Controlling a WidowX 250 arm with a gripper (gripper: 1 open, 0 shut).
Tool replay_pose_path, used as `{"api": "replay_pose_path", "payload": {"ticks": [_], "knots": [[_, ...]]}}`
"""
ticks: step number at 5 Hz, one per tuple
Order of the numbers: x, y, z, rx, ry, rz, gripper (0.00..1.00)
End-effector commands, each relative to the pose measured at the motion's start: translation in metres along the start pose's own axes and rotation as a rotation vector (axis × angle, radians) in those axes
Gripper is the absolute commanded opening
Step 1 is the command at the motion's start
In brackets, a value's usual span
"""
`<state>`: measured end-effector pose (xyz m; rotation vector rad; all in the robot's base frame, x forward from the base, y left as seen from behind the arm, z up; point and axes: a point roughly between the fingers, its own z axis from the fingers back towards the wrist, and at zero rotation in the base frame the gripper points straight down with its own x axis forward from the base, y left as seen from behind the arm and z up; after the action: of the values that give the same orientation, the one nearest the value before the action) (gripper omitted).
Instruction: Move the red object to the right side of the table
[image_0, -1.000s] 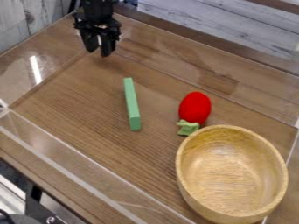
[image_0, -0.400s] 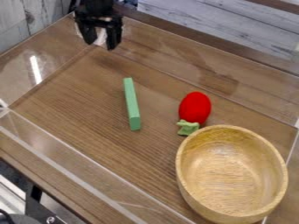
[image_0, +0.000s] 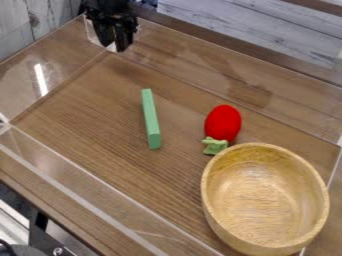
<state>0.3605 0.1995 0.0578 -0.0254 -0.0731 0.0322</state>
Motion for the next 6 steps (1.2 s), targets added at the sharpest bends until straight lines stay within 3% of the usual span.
{"api": "replay_pose_path", "payload": {"ticks": [1, 2, 3, 4, 6], "knots": [[0.005, 0.013, 0.031, 0.054, -0.048, 0.003, 1.00], [0.003, 0.017, 0.036, 0.054, -0.046, 0.026, 0.00], [-0.003, 0.006, 0.028, 0.049, -0.038, 0.020, 1.00], [-0.009, -0.006, 0.028, 0.041, -0.046, 0.010, 1.00], [0.010, -0.015, 0.031, 0.031, -0.072, -0.092, 1.00]]}}
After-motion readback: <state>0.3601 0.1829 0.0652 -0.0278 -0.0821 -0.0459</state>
